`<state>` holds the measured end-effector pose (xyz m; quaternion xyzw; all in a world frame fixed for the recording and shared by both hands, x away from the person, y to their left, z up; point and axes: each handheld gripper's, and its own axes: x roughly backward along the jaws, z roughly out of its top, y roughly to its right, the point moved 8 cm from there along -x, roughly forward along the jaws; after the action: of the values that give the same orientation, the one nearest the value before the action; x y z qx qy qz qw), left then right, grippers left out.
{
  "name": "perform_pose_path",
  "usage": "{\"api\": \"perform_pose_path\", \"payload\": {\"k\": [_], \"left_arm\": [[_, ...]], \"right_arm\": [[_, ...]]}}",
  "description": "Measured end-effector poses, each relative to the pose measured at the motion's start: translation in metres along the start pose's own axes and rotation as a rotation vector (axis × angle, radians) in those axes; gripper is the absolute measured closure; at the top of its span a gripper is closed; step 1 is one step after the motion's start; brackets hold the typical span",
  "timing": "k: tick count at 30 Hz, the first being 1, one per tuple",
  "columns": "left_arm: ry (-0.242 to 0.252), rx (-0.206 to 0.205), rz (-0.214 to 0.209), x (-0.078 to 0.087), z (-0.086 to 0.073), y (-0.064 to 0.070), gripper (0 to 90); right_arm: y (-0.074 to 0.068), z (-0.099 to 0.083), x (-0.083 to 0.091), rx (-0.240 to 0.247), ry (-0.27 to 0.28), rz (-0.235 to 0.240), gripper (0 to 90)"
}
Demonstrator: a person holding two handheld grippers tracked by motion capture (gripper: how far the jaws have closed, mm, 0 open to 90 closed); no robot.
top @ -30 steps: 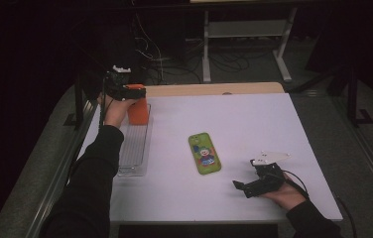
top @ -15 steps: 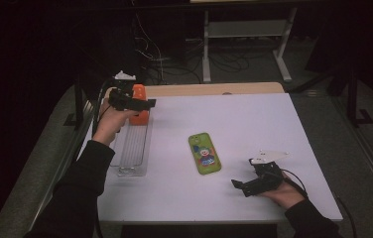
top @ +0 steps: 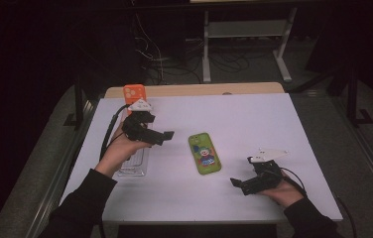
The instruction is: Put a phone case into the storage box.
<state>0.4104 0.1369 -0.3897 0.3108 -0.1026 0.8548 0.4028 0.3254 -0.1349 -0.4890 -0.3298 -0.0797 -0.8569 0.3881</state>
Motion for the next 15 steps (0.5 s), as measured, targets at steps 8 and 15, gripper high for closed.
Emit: {"api": "perform_pose_path", "payload": {"k": [8,15], "left_arm": [[0.018,-0.024,-0.053,-0.007,-0.022,0.028,2.3],[-0.005,-0.029,-0.090,-0.016,-0.042,0.054,2.3]], "right_arm": [[-0.001,0.000,-0.003,0.010,-0.013,0.001,0.0],[-0.001,0.001,0.000,0.018,-0.004,-0.002,0.0]]}}
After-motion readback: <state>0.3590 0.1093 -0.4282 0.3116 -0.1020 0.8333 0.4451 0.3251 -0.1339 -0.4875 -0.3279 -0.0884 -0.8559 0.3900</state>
